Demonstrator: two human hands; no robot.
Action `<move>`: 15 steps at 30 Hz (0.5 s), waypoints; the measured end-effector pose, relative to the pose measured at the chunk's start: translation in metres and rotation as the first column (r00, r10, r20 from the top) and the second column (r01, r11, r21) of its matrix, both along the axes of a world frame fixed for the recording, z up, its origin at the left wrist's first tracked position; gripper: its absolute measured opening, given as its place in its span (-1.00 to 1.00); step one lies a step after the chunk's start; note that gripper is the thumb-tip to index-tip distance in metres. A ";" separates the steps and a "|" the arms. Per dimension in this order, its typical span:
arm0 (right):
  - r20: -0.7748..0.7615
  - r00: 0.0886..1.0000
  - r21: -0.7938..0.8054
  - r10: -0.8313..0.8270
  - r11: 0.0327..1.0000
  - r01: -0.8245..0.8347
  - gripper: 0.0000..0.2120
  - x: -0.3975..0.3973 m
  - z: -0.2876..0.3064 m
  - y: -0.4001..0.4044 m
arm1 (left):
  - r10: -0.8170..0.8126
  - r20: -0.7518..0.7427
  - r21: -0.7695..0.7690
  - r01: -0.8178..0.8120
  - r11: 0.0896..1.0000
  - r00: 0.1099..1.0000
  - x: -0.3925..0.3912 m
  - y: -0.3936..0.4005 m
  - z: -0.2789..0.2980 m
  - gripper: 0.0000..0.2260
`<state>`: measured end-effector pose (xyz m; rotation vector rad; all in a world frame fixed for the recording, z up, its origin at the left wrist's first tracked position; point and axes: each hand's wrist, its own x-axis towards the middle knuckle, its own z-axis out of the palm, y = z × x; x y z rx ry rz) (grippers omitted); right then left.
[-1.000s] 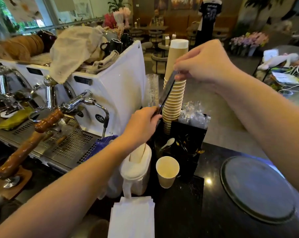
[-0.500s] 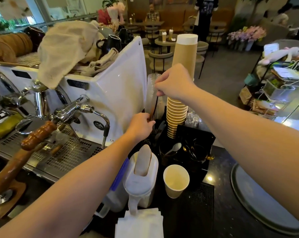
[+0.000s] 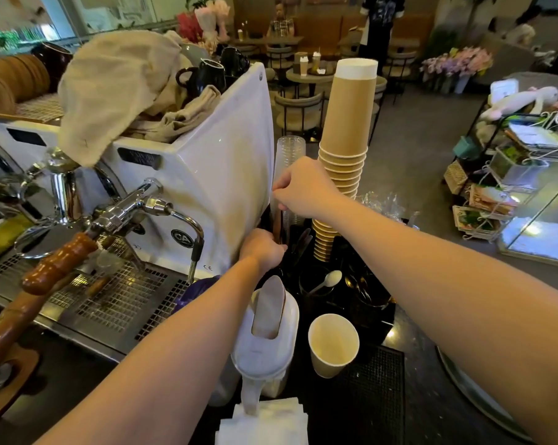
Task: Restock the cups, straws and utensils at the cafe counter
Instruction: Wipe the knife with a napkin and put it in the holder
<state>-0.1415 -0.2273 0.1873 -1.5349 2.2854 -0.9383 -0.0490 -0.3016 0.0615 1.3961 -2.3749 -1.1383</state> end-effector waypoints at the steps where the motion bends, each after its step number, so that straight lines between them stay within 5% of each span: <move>1: -0.004 1.000 0.010 0.007 1.000 -0.007 -0.73 0.000 -0.003 -0.001 | 0.017 -0.006 0.037 -0.017 0.999 1.000 -0.002 -0.002 -0.003 -0.70; 7: -0.028 0.998 0.043 0.062 0.997 -0.061 -0.78 0.002 -0.022 -0.005 | 0.149 -0.057 0.255 -0.130 0.958 0.987 -0.006 -0.009 -0.020 -0.66; 15: -0.152 0.978 0.093 0.146 0.987 -0.132 -0.80 0.008 -0.041 -0.014 | 0.198 -0.024 0.357 -0.177 0.917 0.980 -0.012 -0.018 -0.027 -0.58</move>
